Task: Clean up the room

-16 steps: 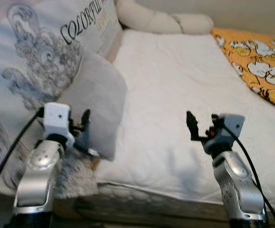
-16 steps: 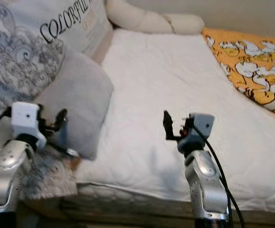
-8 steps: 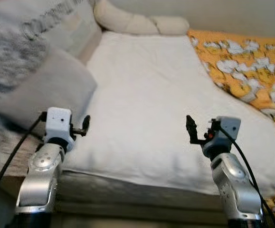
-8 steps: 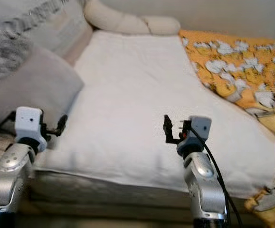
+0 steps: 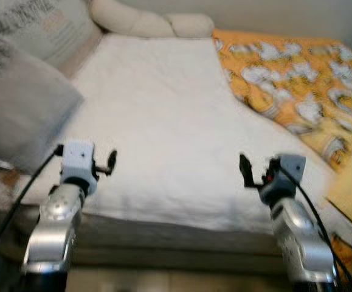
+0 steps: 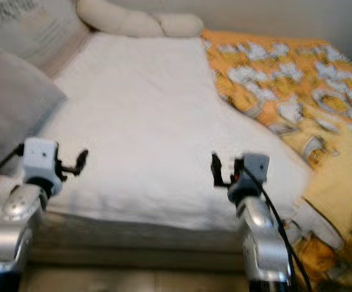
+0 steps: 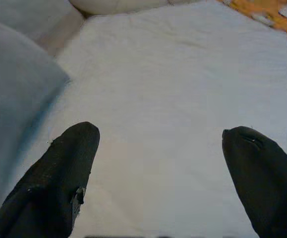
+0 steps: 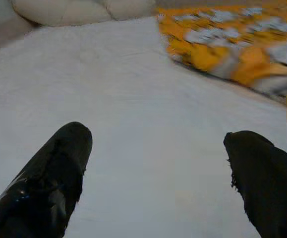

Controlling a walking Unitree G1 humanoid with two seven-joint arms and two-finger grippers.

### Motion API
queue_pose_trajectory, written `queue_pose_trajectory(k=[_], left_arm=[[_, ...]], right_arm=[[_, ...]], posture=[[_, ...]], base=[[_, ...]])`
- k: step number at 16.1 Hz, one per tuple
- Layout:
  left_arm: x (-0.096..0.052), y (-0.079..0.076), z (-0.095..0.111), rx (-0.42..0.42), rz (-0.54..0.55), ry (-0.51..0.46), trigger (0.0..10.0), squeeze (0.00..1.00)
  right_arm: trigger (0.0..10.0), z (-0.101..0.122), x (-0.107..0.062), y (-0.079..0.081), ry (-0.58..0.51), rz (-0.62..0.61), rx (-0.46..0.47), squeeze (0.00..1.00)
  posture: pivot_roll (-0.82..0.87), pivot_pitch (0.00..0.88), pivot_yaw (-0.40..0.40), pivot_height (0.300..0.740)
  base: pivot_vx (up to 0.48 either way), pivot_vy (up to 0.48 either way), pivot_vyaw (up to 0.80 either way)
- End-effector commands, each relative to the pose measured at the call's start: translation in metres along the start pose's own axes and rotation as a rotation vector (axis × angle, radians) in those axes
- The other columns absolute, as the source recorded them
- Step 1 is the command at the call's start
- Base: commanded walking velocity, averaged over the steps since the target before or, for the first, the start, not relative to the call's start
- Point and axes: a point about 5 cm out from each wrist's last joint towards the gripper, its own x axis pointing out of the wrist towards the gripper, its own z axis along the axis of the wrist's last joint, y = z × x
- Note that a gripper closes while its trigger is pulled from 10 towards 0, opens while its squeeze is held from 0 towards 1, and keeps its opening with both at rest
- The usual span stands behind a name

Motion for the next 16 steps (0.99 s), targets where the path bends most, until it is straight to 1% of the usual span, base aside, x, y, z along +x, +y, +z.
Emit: queue_pose_trajectory(k=[1, 4, 7, 8, 10, 12, 13, 16], left_arm=[[0.002, -0.0029, 0.0056, 0.019, -0.008, -0.017, 10.0, 1.0], [0.002, -0.0028, 0.004, 0.021, -0.008, -0.012, 10.0, 1.0], [0.0026, -0.0042, 0.001, 0.004, -0.001, 0.001, 10.0, 1.0], [0.0039, -0.0049, 0.0009, 0.009, -0.002, 0.005, 10.0, 1.0], [0.0067, -0.0004, 0.0054, 0.007, 0.011, -0.006, 10.0, 1.0], [0.0071, 0.0016, 0.0043, 0.005, 0.013, -0.003, 10.0, 1.0], [0.0073, 0.0003, 0.0028, 0.009, 0.005, 0.004, 10.0, 1.0], [0.0089, -0.0013, 0.0041, 0.022, -0.002, 0.003, 10.0, 1.0]], right_arm=[[10.0, -0.0007, 0.0004, -0.0062, 0.007, -0.03, -0.025, 0.0], [10.0, -0.0016, 0.0004, -0.0056, 0.006, -0.033, -0.033, 0.0], [10.0, -0.001, 0.001, -0.0112, 0.004, -0.051, -0.021, 0.0], [10.0, -0.0005, 0.0025, -0.0144, -0.003, -0.065, -0.003, 0.0], [10.0, 0.0029, 0.0058, -0.0126, -0.025, -0.064, -0.019, 0.0], [10.0, 0.0024, 0.007, -0.0093, -0.026, -0.063, -0.022, 0.0], [10.0, 0.0008, 0.0077, -0.007, -0.022, -0.051, -0.021, 0.0], [10.0, -0.0004, 0.009, -0.0079, -0.02, -0.051, -0.02, 0.0]], posture=[[-0.02, 0.0, -0.002, 0.74], [-0.04, 0.0, -0.001, 0.74], [-0.04, 0.0, 0.003, 0.74], [-0.02, 0.0, 0.0, 0.74], [-0.03, 0.0, 0.004, 0.74], [-0.03, 0.0, 0.007, 0.74], [-0.03, 0.0, 0.006, 0.74], [-0.02, 0.0, 0.004, 0.74]], base=[[0.0, -0.48, 0.0], [0.0, -0.48, 0.0], [0.0, -0.48, 0.0], [0.0, -0.48, 0.0], [0.0, -0.48, 0.0], [0.0, -0.48, 0.71], [0.0, -0.48, 0.8], [0.0, -0.48, 0.8]])
